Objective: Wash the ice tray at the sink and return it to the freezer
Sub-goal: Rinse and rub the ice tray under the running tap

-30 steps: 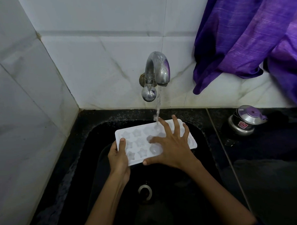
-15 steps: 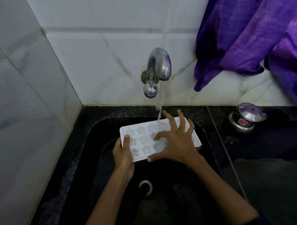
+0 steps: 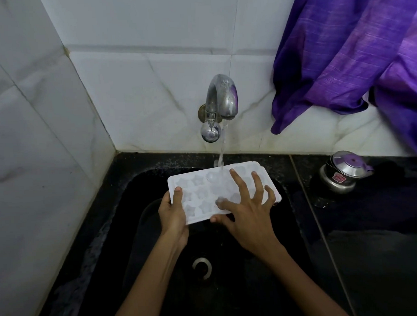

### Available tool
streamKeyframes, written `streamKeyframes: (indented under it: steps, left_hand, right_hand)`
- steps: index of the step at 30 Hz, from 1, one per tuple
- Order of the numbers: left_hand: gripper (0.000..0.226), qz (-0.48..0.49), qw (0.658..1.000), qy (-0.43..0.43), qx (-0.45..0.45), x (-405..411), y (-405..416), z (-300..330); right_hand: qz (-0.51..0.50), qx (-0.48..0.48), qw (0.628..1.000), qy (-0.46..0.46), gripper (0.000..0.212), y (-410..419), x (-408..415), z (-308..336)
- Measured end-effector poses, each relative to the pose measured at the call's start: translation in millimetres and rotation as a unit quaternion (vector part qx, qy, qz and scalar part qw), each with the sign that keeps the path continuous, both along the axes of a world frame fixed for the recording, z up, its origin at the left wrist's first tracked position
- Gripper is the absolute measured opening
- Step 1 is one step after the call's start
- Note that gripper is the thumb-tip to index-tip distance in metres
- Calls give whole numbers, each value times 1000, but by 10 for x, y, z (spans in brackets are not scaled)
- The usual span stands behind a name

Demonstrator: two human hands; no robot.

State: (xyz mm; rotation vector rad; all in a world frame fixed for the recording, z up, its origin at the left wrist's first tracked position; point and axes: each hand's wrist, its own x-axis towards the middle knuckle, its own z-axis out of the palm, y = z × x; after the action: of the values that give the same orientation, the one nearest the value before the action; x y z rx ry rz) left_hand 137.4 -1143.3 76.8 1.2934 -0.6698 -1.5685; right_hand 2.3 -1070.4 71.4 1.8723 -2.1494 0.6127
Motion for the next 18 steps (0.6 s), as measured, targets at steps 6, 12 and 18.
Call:
streamKeyframes:
  steps: [6,12,18]
  left_hand:
    - [19,1,1000,-9,2,4,41,-63]
    - [13,0,1000,-12,-3,23,28,-20]
    - [17,-3,1000,-5,10,86,119,-36]
  right_hand:
    - [-24,-8,999,-36,53,15,-65,99]
    - [13,18,999,40,42,4,-9,14]
    - [-12,49,999,-17,46,23,-29,161]
